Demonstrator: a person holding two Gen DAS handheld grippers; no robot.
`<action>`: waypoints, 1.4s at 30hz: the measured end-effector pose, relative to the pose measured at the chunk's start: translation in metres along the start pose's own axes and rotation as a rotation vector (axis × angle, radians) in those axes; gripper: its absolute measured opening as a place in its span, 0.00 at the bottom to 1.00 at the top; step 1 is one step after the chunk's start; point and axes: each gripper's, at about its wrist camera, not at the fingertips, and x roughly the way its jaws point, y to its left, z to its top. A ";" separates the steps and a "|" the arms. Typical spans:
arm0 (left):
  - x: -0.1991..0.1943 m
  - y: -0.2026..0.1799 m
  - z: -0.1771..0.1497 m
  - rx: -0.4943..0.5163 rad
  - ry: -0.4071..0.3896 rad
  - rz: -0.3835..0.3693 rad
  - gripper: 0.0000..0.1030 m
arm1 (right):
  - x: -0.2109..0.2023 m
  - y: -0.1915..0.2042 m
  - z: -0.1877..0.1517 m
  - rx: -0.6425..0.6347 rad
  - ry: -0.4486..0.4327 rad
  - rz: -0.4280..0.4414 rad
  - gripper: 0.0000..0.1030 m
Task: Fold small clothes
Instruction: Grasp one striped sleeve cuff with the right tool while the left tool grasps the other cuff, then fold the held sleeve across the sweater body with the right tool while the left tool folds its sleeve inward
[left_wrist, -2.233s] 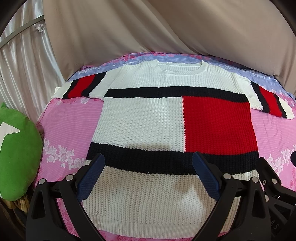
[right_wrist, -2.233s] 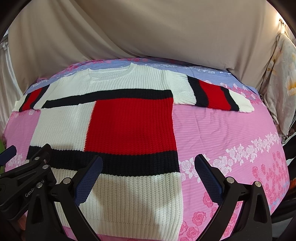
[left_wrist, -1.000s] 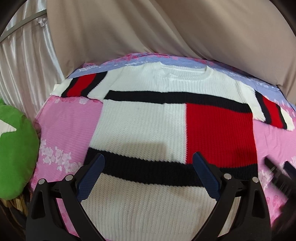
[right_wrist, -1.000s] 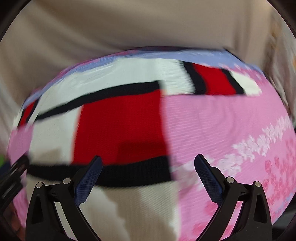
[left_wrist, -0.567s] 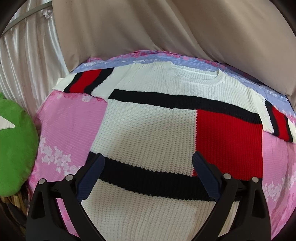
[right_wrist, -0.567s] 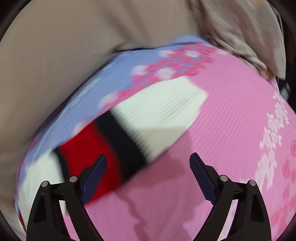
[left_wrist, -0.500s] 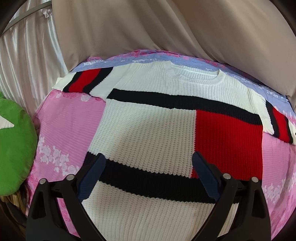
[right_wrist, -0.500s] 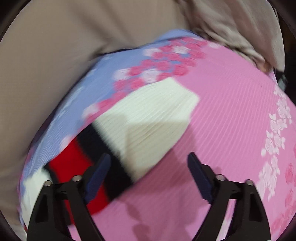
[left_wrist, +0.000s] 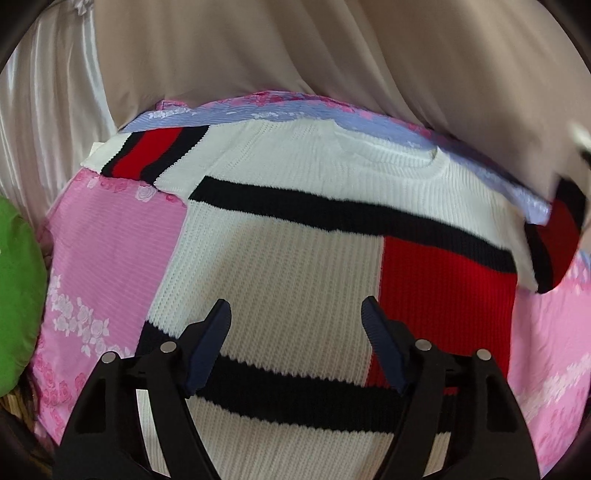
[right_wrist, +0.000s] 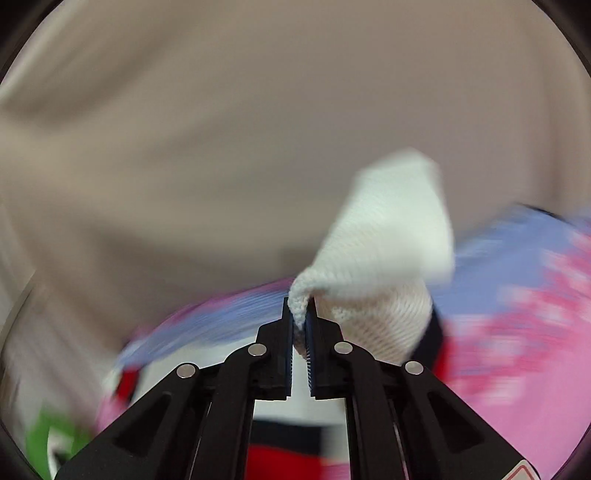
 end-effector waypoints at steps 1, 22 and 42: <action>0.000 0.004 0.003 -0.016 -0.003 -0.011 0.75 | 0.024 0.039 -0.013 -0.039 0.060 0.086 0.14; 0.177 -0.021 0.128 -0.270 0.176 -0.215 0.37 | 0.053 -0.024 -0.164 -0.085 0.301 -0.349 0.57; 0.166 0.034 0.118 -0.294 0.078 -0.127 0.05 | 0.049 -0.025 -0.143 0.066 0.177 -0.288 0.08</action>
